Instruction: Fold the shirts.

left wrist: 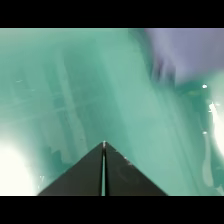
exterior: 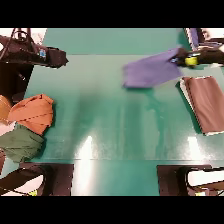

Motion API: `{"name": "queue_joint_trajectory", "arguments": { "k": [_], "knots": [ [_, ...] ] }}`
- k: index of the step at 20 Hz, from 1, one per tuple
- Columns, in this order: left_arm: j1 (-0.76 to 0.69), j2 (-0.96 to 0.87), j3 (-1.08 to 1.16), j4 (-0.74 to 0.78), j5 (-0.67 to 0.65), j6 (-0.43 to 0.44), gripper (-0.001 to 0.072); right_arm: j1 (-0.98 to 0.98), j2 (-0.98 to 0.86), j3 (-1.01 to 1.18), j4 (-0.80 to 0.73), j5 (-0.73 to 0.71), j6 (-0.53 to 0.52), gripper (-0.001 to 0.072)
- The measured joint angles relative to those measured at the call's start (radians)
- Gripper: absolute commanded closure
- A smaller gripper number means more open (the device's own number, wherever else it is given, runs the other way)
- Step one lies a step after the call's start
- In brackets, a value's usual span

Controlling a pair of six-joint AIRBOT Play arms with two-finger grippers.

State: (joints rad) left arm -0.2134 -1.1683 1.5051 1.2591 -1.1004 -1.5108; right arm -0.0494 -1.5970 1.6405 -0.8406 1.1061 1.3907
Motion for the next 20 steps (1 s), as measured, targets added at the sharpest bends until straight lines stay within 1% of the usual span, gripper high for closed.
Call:
{"name": "queue_joint_trajectory", "arguments": {
  "k": [4,8,11,13,17,20],
  "knots": [
    [-0.036,0.000,0.000,-0.007,0.010,-0.005,0.0684,-0.238,0.048,0.001,-0.019,-0.011,0.040,0.0697],
    [-0.047,0.000,0.000,-0.013,0.016,-0.019,0.0684,-0.366,0.063,0.003,-0.018,-0.018,0.054,0.0697],
    [-0.049,0.000,0.000,-0.014,0.019,-0.026,0.0684,-0.399,0.068,0.034,-0.016,-0.018,0.057,0.0697],
    [-0.050,0.000,0.000,-0.014,0.019,-0.026,0.0684,-0.409,0.070,0.090,-0.016,0.006,0.058,0.0697],
    [-0.050,0.000,0.000,-0.014,0.019,-0.027,0.0683,-0.429,0.074,0.230,-0.018,0.123,0.058,0.0697],
    [-0.050,0.000,0.000,-0.013,0.018,-0.027,0.0684,-0.436,0.106,0.270,-0.021,0.211,0.059,0.0697]
  ]
}}
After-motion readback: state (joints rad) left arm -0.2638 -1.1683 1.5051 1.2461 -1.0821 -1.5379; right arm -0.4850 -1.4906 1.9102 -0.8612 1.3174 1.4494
